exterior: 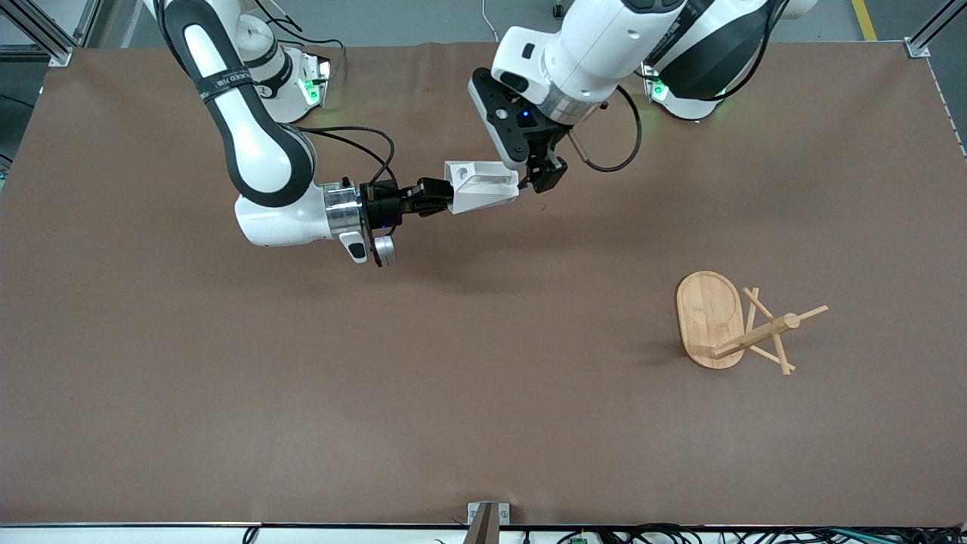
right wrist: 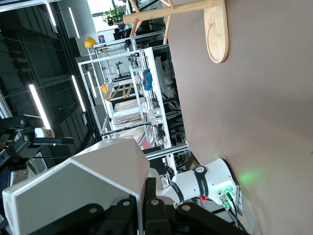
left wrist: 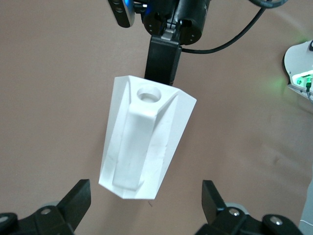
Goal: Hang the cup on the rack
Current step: 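Grasp the cup's body with the left gripper beside the right gripper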
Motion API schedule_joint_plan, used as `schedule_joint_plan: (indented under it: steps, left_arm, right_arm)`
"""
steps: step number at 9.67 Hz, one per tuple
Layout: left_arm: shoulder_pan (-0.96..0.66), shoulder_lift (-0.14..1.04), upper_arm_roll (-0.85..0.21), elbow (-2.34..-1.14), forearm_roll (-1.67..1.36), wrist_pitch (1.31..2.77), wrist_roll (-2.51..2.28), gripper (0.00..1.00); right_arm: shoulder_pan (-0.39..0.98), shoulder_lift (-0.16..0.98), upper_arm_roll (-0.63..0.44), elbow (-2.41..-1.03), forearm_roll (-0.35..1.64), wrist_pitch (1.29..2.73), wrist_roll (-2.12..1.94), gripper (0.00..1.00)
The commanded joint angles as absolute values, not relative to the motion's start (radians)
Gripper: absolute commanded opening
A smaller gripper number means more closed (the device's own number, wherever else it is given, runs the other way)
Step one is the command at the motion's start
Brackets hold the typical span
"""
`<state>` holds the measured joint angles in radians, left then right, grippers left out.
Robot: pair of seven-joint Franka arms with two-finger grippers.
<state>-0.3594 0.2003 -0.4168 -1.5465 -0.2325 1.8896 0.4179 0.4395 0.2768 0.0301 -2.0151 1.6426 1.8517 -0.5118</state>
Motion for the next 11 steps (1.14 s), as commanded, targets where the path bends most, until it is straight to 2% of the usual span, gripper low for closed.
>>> schedule_joint_plan:
  steps: [1,11]
  left_arm:
    - [-0.390,0.258,-0.417,-1.546,-0.169,1.946,0.445,1.00]
    - [-0.405,0.279,-0.417,-1.598,-0.144,1.973,0.540,1.00]
  right_arm:
    - [0.445,0.262,0.028,-2.037,1.674,1.842,-0.538,0.00]
    - [0.446,0.261,0.028,-2.036,1.674,1.842,-0.540,0.01]
